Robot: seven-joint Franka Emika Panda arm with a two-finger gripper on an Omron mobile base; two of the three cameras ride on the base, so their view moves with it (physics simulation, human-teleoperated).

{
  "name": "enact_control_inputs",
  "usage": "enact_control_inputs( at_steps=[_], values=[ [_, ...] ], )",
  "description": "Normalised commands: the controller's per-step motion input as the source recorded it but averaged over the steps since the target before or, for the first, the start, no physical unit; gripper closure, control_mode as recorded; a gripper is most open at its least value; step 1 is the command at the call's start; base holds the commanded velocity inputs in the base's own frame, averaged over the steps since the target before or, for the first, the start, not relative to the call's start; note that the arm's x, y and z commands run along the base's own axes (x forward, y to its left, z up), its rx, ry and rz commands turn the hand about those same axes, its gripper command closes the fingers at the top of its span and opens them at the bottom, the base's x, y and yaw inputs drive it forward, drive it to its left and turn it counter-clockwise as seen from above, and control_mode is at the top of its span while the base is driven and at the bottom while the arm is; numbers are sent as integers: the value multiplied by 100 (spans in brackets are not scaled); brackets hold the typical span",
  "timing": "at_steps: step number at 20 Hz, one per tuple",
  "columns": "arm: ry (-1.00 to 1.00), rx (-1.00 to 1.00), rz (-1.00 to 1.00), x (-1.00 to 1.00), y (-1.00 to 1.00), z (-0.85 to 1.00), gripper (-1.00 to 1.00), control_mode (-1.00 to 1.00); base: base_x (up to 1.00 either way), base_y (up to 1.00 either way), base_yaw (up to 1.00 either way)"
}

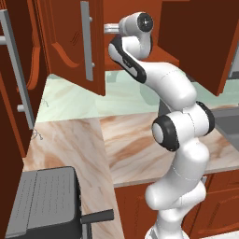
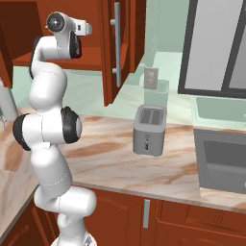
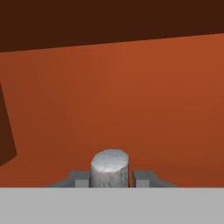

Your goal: The dining table condiment station is running low on ketchup. Refill the condiment station by opening the cabinet and taking the ketchup from the cabinet and placing it on the dining table.

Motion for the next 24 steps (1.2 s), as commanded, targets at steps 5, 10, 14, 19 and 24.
enact_control_inputs(
  at_steps=[5, 10, 14, 19, 24],
  values=[
    [0, 0, 0, -47, 0, -1, 100, -100, 0, 0, 0],
    [-3, 0, 0, -96, 0, 0, 100, -100, 0, 0, 0],
    [-14, 0, 0, -100, -14, 0, 100, -100, 0, 0, 0],
    [-14, 2, 0, -100, -56, 0, 100, -100, 0, 0, 0],
    [-7, 0, 0, -100, -48, 0, 100, -100, 0, 0, 0]
  ],
)
